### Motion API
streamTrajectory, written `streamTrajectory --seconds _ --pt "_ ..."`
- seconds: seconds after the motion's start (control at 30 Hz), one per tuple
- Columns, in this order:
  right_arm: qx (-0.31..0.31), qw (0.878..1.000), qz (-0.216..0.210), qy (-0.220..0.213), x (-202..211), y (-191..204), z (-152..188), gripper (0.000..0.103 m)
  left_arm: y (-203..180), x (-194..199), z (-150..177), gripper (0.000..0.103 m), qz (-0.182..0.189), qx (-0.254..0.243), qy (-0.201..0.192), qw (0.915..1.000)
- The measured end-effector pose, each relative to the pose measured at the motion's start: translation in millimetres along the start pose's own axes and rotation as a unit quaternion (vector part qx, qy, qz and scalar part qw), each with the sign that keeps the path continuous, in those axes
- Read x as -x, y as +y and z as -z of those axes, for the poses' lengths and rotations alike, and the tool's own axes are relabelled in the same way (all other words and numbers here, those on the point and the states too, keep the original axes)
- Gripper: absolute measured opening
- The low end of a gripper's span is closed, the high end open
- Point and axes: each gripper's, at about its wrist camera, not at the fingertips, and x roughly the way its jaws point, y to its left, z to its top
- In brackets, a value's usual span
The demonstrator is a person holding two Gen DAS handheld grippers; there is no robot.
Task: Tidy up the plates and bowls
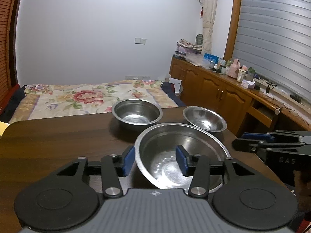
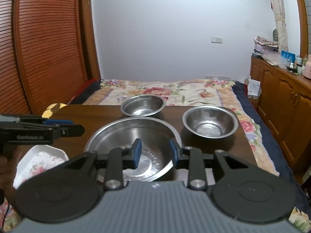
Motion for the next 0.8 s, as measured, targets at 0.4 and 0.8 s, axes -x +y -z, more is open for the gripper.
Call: streamTrajectory --seconds 0.4,0.8 --pt "-0.046 0.998 0.009 0.03 -33 -20 16 0.047 3 -21 8 0.056 -0.001 0.02 0.029 0.9994" --pt "-0.081 0.996 0.001 0.042 -46 -27 26 0.047 2 -32 13 0.053 0.002 0.034 0.045 0.9984"
